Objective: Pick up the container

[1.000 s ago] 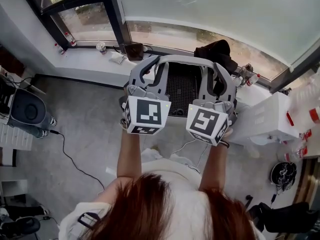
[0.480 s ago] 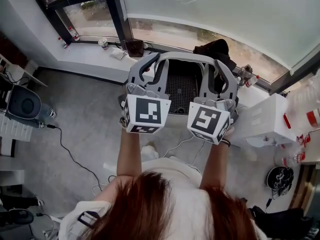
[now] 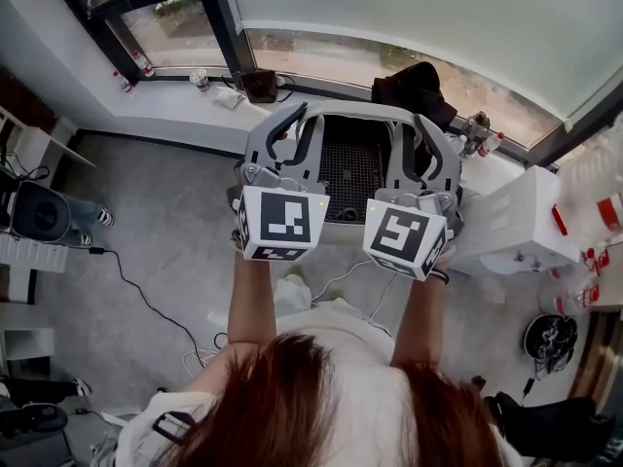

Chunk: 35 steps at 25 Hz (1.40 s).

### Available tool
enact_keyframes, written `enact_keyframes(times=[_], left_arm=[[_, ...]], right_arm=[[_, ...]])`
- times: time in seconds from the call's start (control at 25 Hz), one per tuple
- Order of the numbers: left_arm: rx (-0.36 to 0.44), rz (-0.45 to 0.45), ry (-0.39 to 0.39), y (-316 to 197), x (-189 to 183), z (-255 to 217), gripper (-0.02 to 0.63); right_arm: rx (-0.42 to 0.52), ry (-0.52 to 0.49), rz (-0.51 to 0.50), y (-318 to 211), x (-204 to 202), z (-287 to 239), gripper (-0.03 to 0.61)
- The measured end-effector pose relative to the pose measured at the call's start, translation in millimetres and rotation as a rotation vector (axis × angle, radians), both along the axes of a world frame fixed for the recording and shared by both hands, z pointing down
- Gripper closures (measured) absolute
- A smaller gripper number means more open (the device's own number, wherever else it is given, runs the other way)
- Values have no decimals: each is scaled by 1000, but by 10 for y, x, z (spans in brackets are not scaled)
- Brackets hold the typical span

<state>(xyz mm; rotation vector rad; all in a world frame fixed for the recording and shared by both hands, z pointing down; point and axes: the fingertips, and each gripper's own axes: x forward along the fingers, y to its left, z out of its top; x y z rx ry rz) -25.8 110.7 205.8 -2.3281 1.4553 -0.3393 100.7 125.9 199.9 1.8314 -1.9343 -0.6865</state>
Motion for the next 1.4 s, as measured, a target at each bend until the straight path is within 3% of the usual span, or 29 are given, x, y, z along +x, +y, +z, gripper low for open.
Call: enact_keyframes(times=[0.76,1.4], left_arm=[[-3,8,-9,259,185,24,541],[-15,24,-11,-37,10,71,541]], right_arm=[[-4,-7,7,254,185,29,508],[-8,3,20,-47,8,66,508]])
